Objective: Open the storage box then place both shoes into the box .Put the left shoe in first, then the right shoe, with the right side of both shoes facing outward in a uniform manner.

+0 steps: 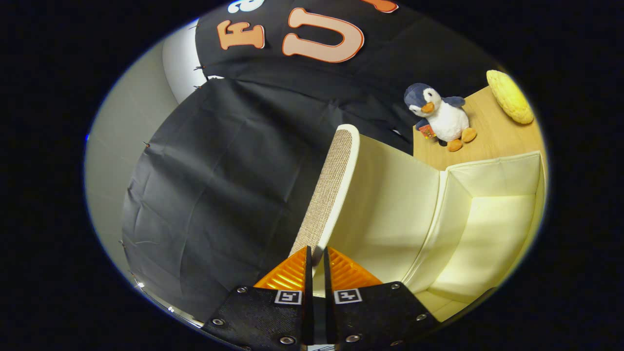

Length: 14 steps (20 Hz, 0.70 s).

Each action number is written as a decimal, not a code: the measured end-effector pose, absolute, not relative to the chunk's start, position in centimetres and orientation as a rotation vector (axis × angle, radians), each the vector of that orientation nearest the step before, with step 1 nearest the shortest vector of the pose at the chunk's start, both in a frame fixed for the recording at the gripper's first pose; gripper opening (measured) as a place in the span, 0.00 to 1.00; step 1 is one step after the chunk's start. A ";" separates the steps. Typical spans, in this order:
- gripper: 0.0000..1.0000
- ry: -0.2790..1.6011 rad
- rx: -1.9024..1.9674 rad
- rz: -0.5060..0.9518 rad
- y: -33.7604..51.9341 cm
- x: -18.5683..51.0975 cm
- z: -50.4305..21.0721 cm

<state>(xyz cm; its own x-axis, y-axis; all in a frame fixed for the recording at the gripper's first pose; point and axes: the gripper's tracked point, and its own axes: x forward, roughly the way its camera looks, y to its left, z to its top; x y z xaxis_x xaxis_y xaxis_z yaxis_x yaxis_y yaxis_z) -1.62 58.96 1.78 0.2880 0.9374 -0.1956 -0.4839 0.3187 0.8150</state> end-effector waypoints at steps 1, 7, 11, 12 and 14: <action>0.21 0.752 0.659 1.042 59.0 -1.0 1.0; 0.95 0.701 0.526 0.937 55.6 1.1 -0.7; 0.97 0.614 0.452 0.779 50.1 5.0 0.4; 0.97 0.594 0.433 0.731 47.9 5.9 -0.1; 0.97 0.568 0.406 0.640 43.2 6.4 -1.4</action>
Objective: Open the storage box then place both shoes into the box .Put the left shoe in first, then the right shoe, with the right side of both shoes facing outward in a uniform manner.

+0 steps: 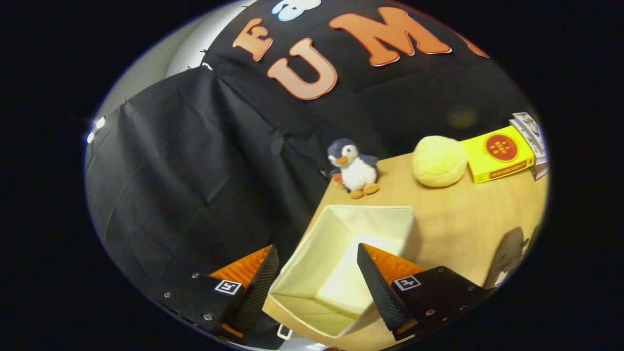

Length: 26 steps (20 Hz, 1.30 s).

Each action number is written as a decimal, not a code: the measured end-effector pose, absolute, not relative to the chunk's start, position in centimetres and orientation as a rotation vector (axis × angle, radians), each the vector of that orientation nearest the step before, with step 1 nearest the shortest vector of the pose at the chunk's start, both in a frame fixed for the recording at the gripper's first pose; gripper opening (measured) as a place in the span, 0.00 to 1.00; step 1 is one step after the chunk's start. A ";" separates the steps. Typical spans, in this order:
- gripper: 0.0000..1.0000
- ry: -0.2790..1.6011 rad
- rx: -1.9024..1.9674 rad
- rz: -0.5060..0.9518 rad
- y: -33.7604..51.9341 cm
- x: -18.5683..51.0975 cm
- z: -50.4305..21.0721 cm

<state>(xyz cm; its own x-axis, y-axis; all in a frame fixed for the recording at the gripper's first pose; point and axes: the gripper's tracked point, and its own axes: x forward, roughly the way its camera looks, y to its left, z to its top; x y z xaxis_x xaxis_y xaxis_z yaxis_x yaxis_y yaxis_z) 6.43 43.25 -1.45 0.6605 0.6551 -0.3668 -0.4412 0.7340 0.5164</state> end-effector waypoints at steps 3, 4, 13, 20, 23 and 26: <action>0.97 0.541 0.363 0.501 36.3 7.0 -3.4; 0.97 0.534 0.341 0.450 33.8 7.0 -4.4; 0.99 0.557 0.129 0.130 16.4 6.2 -12.6; 0.95 0.637 -0.011 0.095 12.0 5.5 -18.3; 0.86 0.678 -0.039 0.100 11.8 6.0 -20.3; 0.75 0.709 -0.057 0.110 12.1 6.7 -21.7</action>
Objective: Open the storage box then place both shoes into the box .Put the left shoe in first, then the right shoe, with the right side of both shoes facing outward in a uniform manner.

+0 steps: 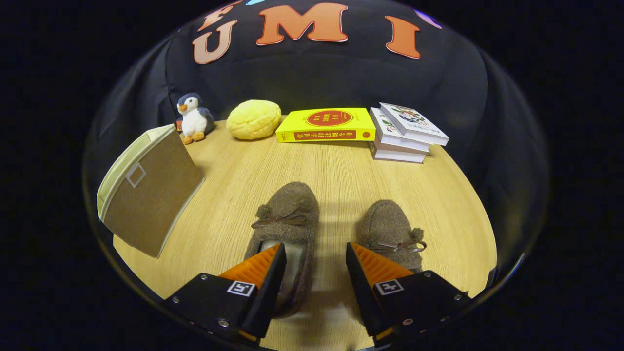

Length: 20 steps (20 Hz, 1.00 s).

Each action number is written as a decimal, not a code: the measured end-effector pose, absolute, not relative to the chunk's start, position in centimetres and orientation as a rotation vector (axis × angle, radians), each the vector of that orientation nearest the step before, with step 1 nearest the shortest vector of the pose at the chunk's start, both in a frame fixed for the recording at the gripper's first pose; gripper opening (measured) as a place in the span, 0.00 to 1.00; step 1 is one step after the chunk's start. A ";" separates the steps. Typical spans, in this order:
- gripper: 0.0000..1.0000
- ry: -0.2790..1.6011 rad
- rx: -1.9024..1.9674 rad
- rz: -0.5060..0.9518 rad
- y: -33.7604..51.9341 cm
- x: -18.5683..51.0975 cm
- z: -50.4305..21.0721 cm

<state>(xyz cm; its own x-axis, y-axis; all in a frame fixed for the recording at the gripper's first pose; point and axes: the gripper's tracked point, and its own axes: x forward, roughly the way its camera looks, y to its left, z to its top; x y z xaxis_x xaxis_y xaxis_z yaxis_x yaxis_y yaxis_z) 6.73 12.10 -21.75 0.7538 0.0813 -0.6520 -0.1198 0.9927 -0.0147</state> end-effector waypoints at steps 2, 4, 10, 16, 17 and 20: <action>0.66 0.725 -0.059 0.119 12.4 7.2 -22.7; 0.59 0.736 -0.063 0.119 12.5 7.8 -23.5; 0.33 0.803 -0.024 0.123 13.1 9.0 -26.1; 0.01 0.764 0.041 0.100 13.8 9.4 -24.0; 0.00 0.761 0.035 0.098 13.8 9.2 -23.2; 0.01 0.735 0.058 0.096 14.0 9.1 -20.5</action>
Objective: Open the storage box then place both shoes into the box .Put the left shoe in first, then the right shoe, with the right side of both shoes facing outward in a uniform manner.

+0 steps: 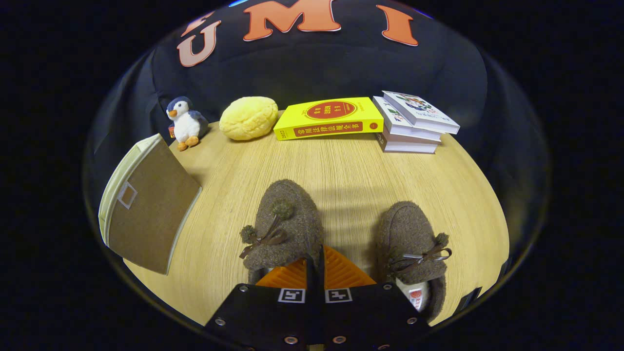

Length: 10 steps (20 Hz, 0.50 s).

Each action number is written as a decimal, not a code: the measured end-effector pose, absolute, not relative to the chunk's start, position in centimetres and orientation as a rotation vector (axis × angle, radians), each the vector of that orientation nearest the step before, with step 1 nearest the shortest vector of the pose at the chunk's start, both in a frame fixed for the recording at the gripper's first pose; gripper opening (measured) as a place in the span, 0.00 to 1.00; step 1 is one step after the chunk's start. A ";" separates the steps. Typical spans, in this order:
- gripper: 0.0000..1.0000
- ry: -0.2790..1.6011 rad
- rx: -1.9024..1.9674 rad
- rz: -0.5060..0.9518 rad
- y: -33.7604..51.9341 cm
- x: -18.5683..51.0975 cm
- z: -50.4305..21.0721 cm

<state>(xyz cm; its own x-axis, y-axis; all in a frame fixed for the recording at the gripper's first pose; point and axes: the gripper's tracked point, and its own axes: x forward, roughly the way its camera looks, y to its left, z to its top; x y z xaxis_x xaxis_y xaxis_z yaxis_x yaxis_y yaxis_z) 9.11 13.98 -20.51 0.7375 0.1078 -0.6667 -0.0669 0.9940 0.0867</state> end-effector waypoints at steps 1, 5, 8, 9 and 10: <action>0.00 0.732 0.076 0.094 14.3 9.0 -19.6; 0.01 0.683 0.090 0.050 15.6 9.4 -15.8; 0.01 0.653 0.120 -0.009 17.7 9.3 -12.8; 0.01 0.646 0.138 -0.032 18.6 9.1 -11.6; 0.01 0.633 0.161 -0.050 19.7 9.0 -10.4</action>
<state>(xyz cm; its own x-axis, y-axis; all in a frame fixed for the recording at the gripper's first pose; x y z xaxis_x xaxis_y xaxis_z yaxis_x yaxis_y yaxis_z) 9.01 19.71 -10.44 0.8052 0.0026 -0.5929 0.0960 0.9862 0.1347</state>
